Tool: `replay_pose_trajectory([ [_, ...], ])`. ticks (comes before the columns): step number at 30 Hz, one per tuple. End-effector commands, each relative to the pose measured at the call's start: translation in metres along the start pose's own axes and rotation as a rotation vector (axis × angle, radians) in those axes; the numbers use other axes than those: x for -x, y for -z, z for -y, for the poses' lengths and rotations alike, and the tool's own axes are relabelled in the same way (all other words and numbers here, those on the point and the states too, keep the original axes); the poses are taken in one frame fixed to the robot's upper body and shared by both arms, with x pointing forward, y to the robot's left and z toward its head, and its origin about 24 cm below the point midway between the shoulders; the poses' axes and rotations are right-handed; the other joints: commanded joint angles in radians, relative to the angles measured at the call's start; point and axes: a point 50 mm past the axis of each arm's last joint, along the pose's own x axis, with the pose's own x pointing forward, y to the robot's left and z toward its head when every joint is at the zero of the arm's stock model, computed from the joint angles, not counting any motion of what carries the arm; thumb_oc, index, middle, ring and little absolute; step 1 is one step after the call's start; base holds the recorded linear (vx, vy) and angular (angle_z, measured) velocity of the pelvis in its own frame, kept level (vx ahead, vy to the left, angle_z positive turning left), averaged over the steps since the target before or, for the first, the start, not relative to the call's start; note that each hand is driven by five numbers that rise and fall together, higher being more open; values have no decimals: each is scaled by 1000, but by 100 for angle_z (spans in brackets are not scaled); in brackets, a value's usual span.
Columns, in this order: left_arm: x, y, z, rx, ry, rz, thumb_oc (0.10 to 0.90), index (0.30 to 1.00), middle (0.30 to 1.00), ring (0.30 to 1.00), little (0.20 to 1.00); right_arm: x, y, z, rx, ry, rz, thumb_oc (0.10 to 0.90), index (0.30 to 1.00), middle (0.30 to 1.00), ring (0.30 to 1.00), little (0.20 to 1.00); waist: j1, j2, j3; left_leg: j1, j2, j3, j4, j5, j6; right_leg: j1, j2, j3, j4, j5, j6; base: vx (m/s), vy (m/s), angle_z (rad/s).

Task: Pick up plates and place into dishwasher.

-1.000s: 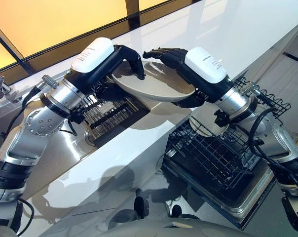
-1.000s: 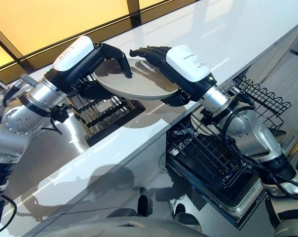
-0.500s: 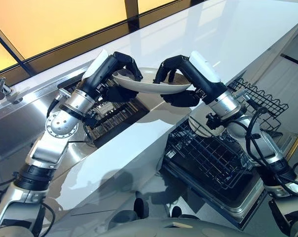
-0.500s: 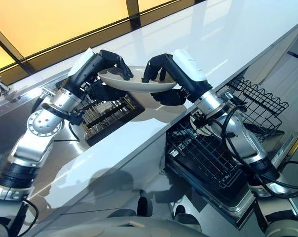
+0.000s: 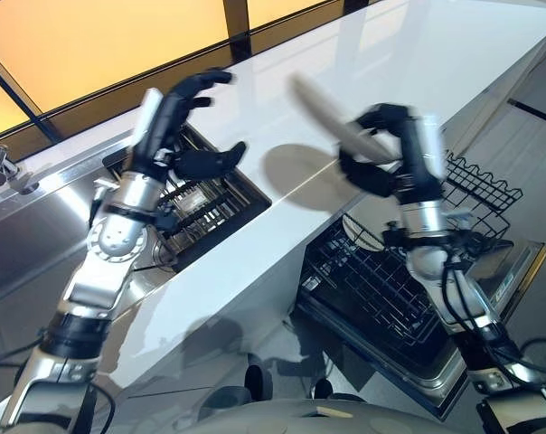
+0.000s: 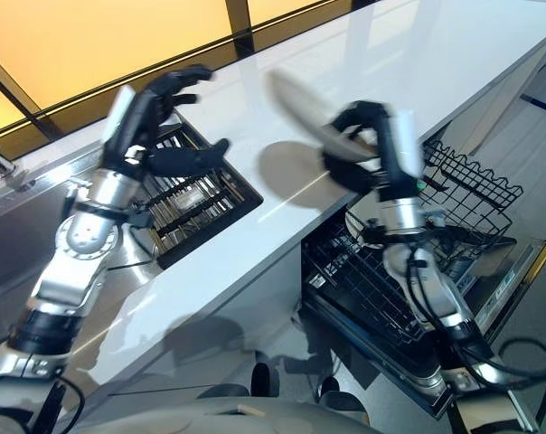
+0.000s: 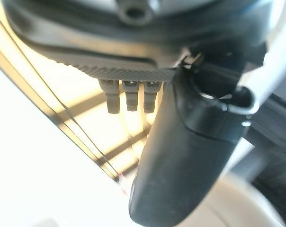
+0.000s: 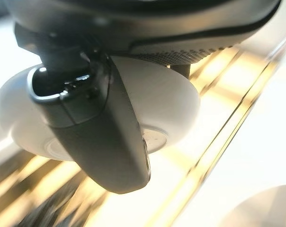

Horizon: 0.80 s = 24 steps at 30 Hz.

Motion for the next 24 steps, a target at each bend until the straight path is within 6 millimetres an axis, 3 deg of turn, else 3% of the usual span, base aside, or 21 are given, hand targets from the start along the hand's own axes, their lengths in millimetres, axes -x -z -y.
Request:
replay_pose_trajectory([
  [1,8,14,-46,-70,-185,-53,800,900,900,900,900,-18,-7,56,12,276,72,100,300,300,300,200,-16,9,-78,36,-51,14,19,-146,26,-31,82,-22,90,-110,5,1,6,-7],
  [8,32,34,-65,-69,-330,-146,800,900,900,900,900,7,27,60,80,218,-121,100,300,300,300,200,-34,12,-72,40,-51,22,14,-145,25,-35,80,-12,86,-107,8,0,8,-4],
  [12,41,39,-75,-98,-398,-172,800,900,900,900,900,22,45,55,4,95,-257,100,300,300,300,200,-45,16,-65,39,-49,29,11,-143,23,-41,76,-14,89,-107,10,-7,25,-5],
  [13,45,41,-78,-116,-423,-178,800,900,900,900,900,32,53,44,-89,-35,-336,100,300,300,300,200,-49,17,-61,36,-48,32,12,-143,22,-46,74,-16,93,-107,10,0,0,0],
  [19,56,46,-85,-178,-436,-210,800,900,900,900,900,75,82,26,-192,-370,-588,100,300,300,300,200,-62,9,-47,28,-46,38,10,-139,17,-55,67,-24,95,-106,14,0,0,0],
  [24,55,50,-84,-181,-422,-233,800,900,900,900,900,94,92,15,-197,-585,-708,100,300,300,300,200,-63,1,-39,24,-45,36,8,-135,13,-57,66,-29,91,-101,18,-2,-4,1],
])
